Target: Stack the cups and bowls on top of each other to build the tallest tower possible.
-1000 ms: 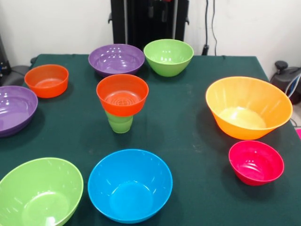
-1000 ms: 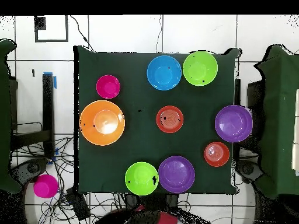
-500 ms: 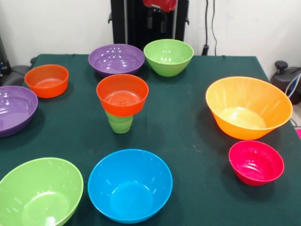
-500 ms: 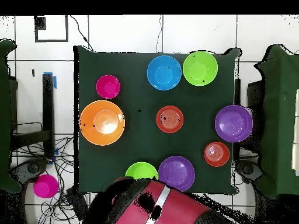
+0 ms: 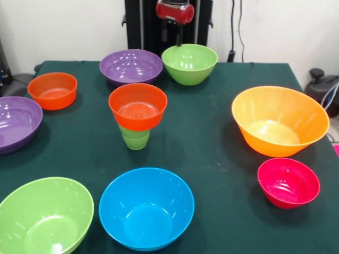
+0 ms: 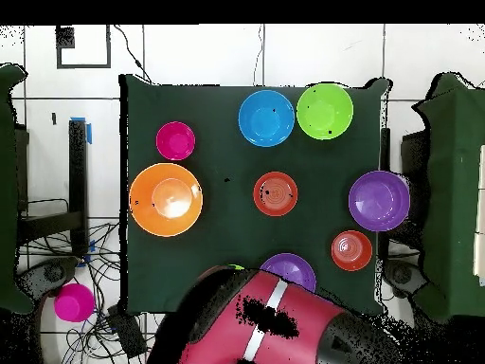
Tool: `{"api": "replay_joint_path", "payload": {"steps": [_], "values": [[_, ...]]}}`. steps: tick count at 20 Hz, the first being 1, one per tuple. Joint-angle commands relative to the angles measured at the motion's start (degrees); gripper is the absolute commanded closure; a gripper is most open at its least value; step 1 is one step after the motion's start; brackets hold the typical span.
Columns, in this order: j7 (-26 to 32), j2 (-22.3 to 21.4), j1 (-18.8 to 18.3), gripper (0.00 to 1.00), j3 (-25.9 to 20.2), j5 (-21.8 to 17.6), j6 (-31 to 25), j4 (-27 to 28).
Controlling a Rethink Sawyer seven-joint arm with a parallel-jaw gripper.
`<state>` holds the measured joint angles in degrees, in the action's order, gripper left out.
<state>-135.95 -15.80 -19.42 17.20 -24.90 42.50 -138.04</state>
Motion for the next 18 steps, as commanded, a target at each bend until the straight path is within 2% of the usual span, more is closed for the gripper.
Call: {"api": "replay_joint_path", "payload": {"steps": [1, 14, 18], "values": [[-7.01, 7.67, -0.40, 0.00, -4.54, 3.51, -1.07, 10.64], [-7.27, 9.88, 0.50, 0.00, -4.79, 4.69, -0.36, 13.22], [-7.07, 9.25, 0.44, 0.00, -5.01, 4.34, -1.23, 13.49]]}}
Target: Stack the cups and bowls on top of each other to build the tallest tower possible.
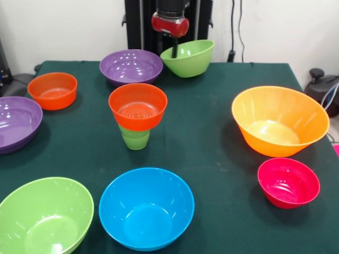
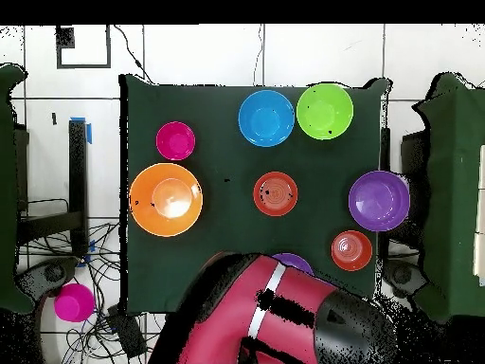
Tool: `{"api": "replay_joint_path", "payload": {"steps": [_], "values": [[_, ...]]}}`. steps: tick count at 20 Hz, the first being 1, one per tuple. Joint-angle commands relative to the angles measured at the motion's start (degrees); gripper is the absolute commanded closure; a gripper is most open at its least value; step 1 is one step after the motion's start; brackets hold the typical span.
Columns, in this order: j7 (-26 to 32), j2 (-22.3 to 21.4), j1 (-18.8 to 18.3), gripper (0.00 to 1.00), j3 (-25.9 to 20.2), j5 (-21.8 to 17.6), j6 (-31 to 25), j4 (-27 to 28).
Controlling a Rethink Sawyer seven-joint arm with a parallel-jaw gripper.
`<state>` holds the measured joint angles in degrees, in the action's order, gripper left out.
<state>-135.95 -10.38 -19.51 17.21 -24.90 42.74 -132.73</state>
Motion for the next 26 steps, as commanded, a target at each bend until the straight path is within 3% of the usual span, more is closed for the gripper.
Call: {"api": "replay_joint_path", "payload": {"steps": [1, 8, 9, 15, 18, 21, 24, 26], "values": [[-6.64, 3.28, 0.98, 0.00, -4.69, 4.46, -1.76, 8.26], [-4.41, -4.37, 1.12, 0.00, -6.92, 3.60, -10.09, 9.29], [-3.99, -5.06, 1.92, 1.00, -6.62, 3.93, -10.75, 9.87], [-1.62, -8.13, 4.14, 1.00, -5.76, 5.23, -16.91, 12.00], [-3.33, -11.02, 2.29, 1.00, -7.34, 4.54, -19.16, 11.22], [-2.76, -15.62, -3.23, 1.00, -12.71, -0.53, -25.51, 10.13], [-3.19, -19.20, -9.00, 1.00, -18.78, -2.53, -30.23, 7.07], [-3.12, -20.63, -9.88, 1.00, -19.66, -2.09, -31.52, 5.75]]}}
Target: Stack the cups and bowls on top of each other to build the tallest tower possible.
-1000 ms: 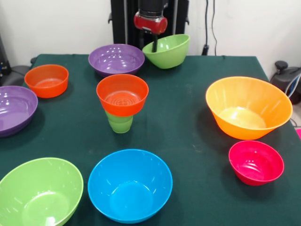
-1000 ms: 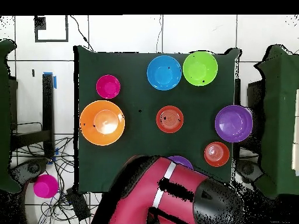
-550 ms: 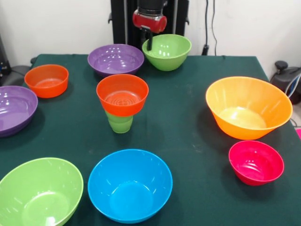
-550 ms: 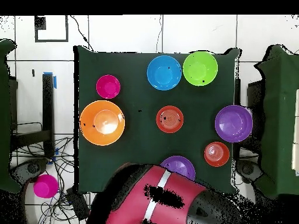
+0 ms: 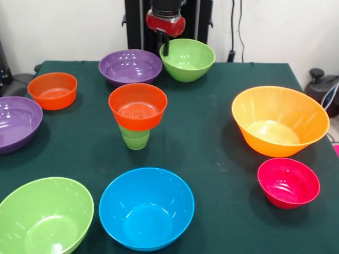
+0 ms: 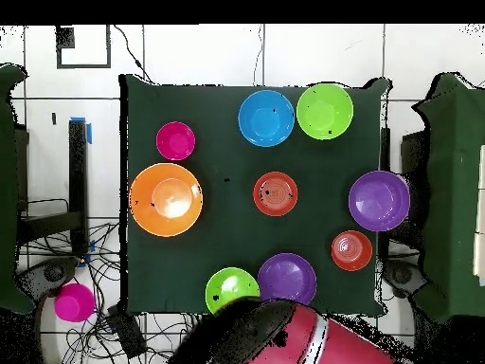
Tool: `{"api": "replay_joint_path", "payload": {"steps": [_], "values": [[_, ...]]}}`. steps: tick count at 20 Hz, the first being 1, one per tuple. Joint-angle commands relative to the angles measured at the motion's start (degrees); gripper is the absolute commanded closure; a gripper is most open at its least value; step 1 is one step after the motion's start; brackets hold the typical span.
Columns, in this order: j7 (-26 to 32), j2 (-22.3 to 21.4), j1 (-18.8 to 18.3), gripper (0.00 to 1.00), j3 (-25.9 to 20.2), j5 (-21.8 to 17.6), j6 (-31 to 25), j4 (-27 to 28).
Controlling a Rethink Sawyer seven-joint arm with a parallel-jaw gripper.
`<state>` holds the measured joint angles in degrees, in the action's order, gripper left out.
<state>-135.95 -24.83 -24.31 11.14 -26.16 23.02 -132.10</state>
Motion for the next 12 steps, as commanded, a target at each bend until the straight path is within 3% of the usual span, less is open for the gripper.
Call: {"api": "replay_joint_path", "payload": {"steps": [1, 4, 7, 12], "values": [[-3.16, -6.82, -6.05, 1.00, -14.99, -0.72, -12.73, 4.34], [-3.38, -8.52, -5.93, 1.00, -15.62, 0.44, -13.20, 3.38], [-3.21, -13.70, -5.53, 1.00, -16.72, 2.21, -17.01, 1.12], [-3.34, -21.91, -10.02, 1.00, -23.59, 3.93, -23.61, -4.36]]}}
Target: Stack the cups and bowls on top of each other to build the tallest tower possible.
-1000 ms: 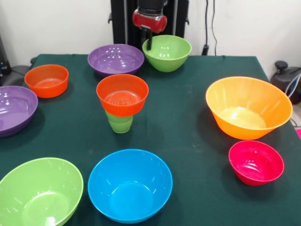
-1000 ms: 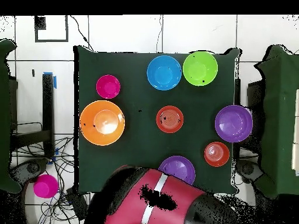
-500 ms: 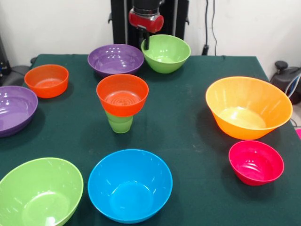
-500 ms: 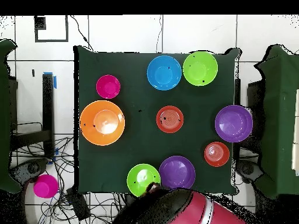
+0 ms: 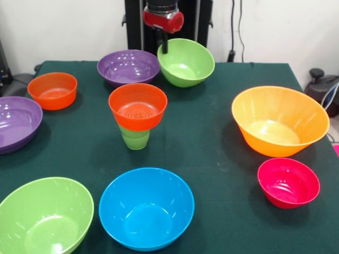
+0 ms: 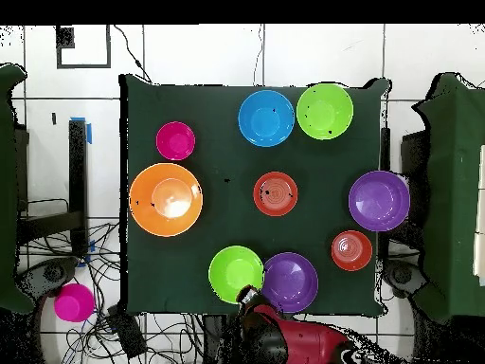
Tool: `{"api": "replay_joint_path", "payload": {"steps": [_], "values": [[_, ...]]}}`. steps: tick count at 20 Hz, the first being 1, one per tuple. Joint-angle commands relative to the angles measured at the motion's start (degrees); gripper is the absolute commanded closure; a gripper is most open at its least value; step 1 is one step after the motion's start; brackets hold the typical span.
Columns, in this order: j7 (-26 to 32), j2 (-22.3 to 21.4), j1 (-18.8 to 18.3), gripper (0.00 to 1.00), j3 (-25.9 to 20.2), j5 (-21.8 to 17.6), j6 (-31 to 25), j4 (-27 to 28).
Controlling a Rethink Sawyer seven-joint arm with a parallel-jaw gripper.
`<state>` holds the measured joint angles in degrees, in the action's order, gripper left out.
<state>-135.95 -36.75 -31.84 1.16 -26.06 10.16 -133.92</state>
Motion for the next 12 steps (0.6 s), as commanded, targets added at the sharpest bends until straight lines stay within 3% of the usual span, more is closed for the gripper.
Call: {"api": "replay_joint_path", "payload": {"steps": [1, 12], "values": [[-3.44, -10.92, -2.78, 1.00, -14.16, 4.15, -11.26, -3.11], [-3.84, -16.88, -8.53, 1.00, -23.78, 7.90, -14.88, -8.80]]}}
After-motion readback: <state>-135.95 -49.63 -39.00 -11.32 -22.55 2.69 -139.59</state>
